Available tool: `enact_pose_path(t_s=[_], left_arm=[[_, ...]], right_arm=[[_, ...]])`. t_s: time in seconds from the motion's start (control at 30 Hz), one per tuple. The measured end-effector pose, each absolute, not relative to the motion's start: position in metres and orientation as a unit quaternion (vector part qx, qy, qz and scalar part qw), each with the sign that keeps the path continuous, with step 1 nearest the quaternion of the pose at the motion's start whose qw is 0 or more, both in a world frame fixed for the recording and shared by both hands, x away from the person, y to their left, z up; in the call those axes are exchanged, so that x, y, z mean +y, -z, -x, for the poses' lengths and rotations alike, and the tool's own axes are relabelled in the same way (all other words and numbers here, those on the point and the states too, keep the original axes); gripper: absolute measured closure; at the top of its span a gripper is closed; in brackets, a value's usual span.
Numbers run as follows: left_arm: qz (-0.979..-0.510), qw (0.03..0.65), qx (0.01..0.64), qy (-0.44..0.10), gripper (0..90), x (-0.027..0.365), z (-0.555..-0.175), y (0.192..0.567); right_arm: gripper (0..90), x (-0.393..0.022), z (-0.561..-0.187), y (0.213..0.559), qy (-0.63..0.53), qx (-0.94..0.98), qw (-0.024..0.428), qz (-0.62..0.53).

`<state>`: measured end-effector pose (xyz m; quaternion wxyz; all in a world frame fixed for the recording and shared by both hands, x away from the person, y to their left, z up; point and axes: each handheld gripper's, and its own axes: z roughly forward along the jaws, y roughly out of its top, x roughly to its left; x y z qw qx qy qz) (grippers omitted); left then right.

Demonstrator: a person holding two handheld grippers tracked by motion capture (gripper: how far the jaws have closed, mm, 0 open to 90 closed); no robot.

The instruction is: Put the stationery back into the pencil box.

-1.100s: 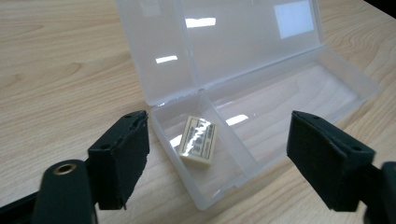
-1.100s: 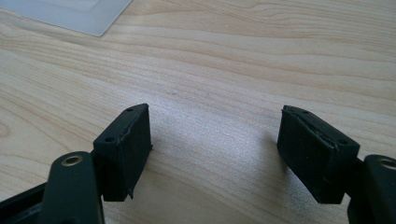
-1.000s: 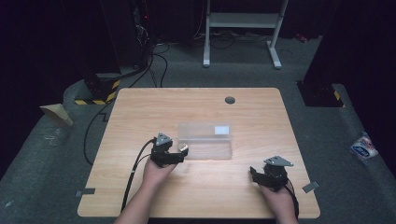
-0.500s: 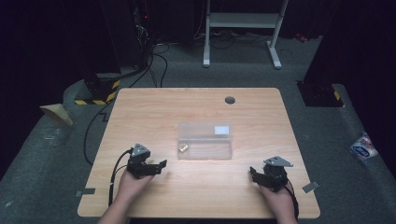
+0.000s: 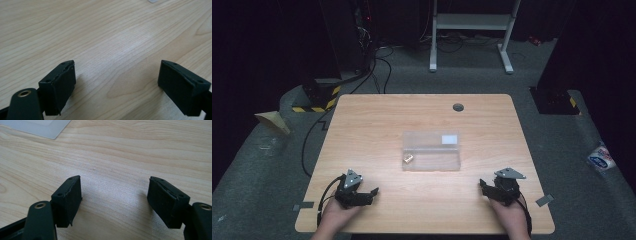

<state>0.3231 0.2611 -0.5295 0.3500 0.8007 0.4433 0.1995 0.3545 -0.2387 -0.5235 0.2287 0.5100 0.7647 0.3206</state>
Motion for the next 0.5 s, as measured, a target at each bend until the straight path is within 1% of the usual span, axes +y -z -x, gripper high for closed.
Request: enact_pose_path(t_s=[0.5], left_arm=[[-0.802, 0.35, 0.443, -0.196, 14.5, 0.2632, -0.3266, 0.5294]], right_arm=[[27.0, -0.2374, -0.3531, 0.5235, -0.319, 0.76, 0.23, -0.518]])
